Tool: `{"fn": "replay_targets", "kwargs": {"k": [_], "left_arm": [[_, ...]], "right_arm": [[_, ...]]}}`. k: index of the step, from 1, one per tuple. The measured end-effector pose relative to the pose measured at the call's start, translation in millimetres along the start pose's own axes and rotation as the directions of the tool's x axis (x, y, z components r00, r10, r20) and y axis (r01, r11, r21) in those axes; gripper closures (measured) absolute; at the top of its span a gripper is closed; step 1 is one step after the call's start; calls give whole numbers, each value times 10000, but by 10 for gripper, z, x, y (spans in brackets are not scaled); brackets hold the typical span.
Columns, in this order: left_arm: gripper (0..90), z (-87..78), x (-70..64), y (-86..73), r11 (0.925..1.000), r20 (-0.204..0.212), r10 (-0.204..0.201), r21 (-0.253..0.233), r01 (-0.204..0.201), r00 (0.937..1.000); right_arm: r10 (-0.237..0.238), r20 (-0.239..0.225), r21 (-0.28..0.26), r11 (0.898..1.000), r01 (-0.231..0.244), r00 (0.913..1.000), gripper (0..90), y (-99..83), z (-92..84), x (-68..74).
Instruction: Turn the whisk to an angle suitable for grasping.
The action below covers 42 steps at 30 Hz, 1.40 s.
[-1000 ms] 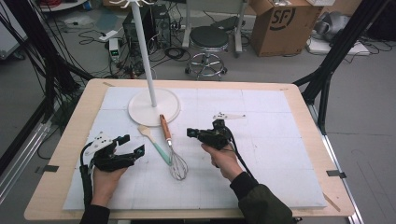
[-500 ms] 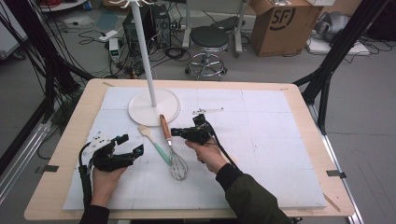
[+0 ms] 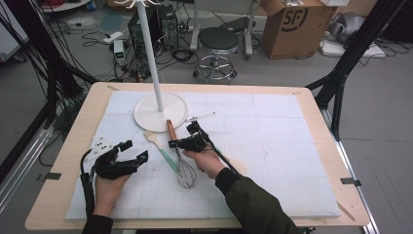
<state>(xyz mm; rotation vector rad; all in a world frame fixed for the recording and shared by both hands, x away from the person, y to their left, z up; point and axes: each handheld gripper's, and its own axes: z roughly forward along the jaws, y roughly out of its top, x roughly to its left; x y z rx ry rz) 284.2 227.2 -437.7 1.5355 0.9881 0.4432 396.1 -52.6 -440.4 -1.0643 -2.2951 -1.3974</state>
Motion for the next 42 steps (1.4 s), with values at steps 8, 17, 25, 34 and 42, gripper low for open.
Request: {"fn": "replay_targets", "kwargs": {"k": [8,17,25,34,42], "left_arm": [[159,8,-5,-3,10000,39,50,86,-51,10000],[159,5,-14,-2,9999,46,100,112,-101,9999],[159,1,-14,0,9999,62,124,113,-125,9999],[159,0,-20,-1,9999,73,123,113,-124,9999],[159,1,-19,-5,9999,78,103,123,-104,9999]], "right_arm": [[67,160,634,9980,-77,9999,900,-15,15,-27],[-124,147,772,9970,112,9998,899,2,-28,25],[-263,361,1099,9937,222,9990,899,-20,0,12],[-181,329,1057,9943,146,9993,899,-6,-34,-4],[526,344,156,9985,-532,9980,900,64,-138,-215]]}}
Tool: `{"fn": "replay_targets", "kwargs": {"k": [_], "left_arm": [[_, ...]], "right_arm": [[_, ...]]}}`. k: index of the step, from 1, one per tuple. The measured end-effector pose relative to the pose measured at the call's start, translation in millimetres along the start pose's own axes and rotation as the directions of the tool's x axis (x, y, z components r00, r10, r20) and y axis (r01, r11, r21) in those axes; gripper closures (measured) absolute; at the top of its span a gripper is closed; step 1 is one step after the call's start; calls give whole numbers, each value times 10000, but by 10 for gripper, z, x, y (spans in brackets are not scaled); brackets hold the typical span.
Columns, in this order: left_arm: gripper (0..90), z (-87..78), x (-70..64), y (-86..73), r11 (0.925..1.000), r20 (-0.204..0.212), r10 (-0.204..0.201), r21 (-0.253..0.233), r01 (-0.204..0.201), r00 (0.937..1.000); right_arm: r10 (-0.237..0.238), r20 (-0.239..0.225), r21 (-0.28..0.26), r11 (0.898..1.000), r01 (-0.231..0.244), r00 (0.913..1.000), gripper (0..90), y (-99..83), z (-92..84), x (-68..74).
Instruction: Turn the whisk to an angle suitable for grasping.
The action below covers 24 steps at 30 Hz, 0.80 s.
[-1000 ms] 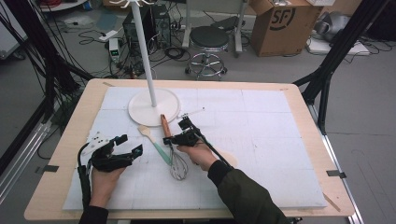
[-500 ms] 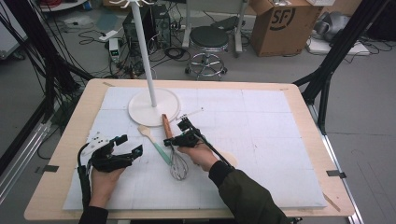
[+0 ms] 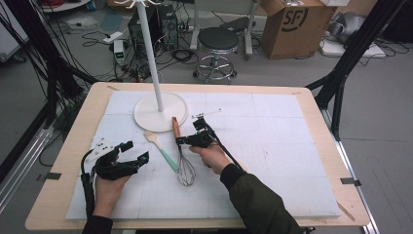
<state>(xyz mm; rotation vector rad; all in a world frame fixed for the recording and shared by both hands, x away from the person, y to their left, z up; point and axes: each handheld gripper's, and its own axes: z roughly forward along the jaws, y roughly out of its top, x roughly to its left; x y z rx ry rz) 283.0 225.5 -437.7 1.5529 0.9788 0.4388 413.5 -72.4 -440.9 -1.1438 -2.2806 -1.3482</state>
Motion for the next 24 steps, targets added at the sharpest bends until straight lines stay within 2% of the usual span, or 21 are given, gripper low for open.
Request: {"fn": "replay_targets", "kwargs": {"k": [4,7,8,10,11,12,15,19,24], "left_arm": [[159,-3,3,1,10000,-3,10,4,-10,10000],[159,-1,2,0,10000,-3,-18,-8,18,10000],[159,3,1,-1,10000,11,-21,9,21,10000],[159,4,1,-2,10000,18,-2,41,2,10000],[159,5,-1,-2,10000,24,10,42,-10,10000],[159,3,0,-2,10000,24,4,30,-4,10000],[159,2,3,-2,10000,9,-24,3,24,10000],[159,1,2,-2,10000,25,-43,-23,43,10000],[159,0,8,-2,10000,15,-28,-25,28,10000]], "right_arm": [[380,-235,-532,9978,-392,9990,900,42,-72,-84],[470,-154,-776,9958,-481,9988,900,67,-114,-126],[608,103,-888,9943,-597,9981,900,97,-142,-188],[686,305,-874,9940,-657,9972,900,131,-142,-226],[846,190,-1024,9913,-822,9962,900,140,-145,-255],[947,135,-1036,9903,-928,9954,900,137,-139,-281],[1091,450,-783,9913,-1054,9930,900,111,-92,-346],[1317,258,-866,9879,-1290,9910,900,100,-40,-384],[1343,214,-817,9878,-1322,9907,900,84,20,-393]]}}
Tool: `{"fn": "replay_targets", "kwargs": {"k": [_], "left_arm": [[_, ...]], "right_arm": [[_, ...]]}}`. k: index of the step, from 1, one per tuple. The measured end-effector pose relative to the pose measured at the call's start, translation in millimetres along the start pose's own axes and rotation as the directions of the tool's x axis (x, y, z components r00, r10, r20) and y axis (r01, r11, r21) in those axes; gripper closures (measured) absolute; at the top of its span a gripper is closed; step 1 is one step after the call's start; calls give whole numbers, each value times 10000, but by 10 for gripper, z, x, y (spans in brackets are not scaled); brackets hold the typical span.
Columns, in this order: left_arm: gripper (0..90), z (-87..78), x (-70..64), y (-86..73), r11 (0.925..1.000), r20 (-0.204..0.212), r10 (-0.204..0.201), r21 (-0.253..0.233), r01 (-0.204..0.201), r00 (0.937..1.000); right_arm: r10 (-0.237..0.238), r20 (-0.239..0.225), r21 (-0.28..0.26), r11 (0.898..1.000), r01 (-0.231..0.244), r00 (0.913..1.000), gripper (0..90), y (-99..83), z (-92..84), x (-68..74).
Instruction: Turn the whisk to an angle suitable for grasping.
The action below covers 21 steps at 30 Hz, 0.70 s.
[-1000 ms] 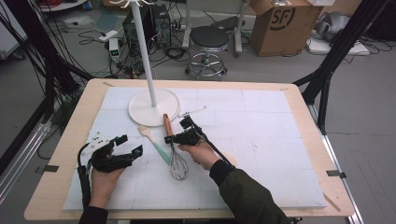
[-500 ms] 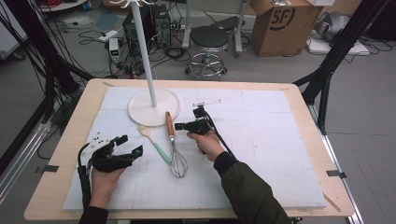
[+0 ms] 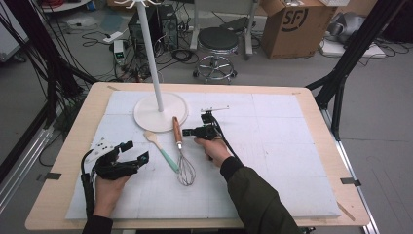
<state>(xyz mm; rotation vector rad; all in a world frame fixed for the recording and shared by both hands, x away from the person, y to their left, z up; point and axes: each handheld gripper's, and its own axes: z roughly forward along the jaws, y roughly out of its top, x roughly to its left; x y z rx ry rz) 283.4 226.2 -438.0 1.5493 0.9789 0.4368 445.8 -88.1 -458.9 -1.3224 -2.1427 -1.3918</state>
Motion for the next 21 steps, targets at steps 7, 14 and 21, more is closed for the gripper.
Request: {"fn": "replay_targets", "kwargs": {"k": [7,14,21], "left_arm": [[159,4,0,-3,10000,13,0,41,0,10000],[159,3,-2,-3,10000,5,-7,47,7,10000],[159,8,-3,-6,10000,40,-15,50,15,10000]], "right_arm": [[-85,-92,140,9999,86,9999,900,-33,65,36],[-284,-172,276,9992,289,9994,900,-58,116,104],[-338,-255,408,9986,348,9991,900,-82,166,179]]}}
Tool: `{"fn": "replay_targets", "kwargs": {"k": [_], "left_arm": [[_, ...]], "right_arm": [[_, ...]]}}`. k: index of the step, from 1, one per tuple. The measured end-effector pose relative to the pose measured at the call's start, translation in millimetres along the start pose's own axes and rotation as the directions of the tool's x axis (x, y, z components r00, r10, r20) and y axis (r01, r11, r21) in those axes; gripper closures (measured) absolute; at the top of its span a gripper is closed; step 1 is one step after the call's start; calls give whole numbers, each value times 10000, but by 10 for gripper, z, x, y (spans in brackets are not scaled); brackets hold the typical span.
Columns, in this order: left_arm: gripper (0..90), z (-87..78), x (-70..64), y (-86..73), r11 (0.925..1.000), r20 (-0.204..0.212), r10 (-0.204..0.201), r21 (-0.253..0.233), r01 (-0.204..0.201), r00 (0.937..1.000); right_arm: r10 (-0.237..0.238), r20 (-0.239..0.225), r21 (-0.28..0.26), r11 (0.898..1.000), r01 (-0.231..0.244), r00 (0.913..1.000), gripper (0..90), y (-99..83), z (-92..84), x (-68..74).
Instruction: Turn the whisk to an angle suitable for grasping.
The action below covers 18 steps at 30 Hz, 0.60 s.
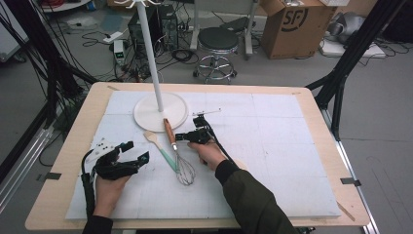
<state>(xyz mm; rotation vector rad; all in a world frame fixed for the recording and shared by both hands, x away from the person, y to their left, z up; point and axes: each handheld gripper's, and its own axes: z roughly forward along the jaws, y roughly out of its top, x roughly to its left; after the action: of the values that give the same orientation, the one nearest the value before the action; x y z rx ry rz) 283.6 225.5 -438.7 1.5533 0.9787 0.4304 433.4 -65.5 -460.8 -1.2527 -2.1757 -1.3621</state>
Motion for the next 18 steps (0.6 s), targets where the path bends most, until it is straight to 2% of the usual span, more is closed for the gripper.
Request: {"fn": "replay_targets", "kwargs": {"k": [6,18], "left_arm": [[159,0,-3,-1,10000,5,3,0,-3,10000],[159,-5,1,0,10000,-17,-25,-41,25,10000]], "right_arm": [[-132,-53,9,9999,132,9999,900,-8,47,62],[-198,9,48,9998,198,9998,900,1,67,70]]}}
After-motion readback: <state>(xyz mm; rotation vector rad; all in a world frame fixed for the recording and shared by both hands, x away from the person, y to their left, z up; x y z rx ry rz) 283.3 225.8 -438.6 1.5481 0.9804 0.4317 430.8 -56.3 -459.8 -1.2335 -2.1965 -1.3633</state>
